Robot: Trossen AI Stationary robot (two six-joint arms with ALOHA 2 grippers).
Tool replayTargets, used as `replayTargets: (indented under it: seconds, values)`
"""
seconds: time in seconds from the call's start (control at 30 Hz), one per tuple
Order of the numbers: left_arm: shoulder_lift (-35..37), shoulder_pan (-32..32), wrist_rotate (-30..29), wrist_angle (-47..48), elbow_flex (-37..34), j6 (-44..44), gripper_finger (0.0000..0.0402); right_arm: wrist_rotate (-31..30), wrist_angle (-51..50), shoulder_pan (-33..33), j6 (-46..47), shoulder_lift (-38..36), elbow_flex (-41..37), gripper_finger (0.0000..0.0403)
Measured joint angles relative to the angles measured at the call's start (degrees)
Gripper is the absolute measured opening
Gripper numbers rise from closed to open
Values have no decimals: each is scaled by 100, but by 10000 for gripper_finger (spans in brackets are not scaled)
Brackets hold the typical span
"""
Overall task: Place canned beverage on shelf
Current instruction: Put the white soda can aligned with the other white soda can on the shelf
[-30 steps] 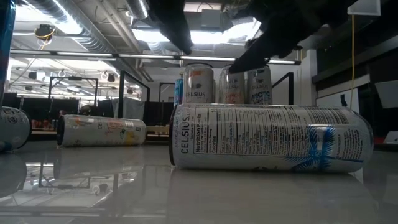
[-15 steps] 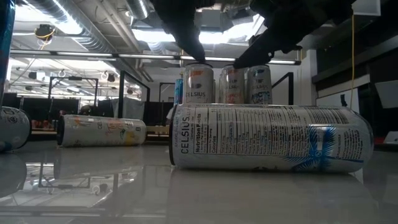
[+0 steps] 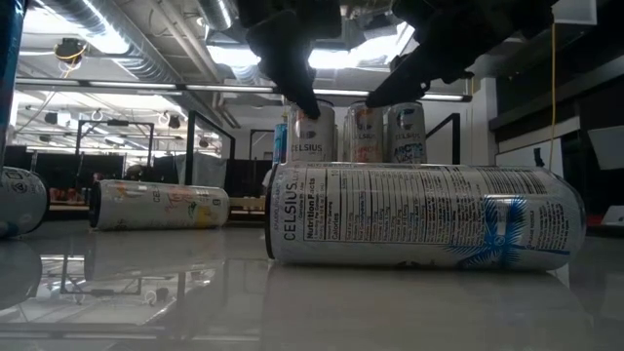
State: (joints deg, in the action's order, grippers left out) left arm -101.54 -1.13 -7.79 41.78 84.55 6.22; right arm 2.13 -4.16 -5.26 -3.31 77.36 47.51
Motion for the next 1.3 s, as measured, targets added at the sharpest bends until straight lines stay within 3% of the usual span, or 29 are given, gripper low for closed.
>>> replayTargets:
  seconds: [0.5,0.9,1.1,1.3]
  values:
    - [-56,76,-42,17,-7,-12,320,0,-26,0,0,2,0,303]
    - [-52,56,-47,2,-7,-166,233,0,-24,0,0,2,0,303]
    - [-17,-57,-9,38,9,-175,232,0,-20,0,0,1,0,303]
    - [-1,-280,20,291,569,-108,232,0,-110,0,0,-141,37,303]
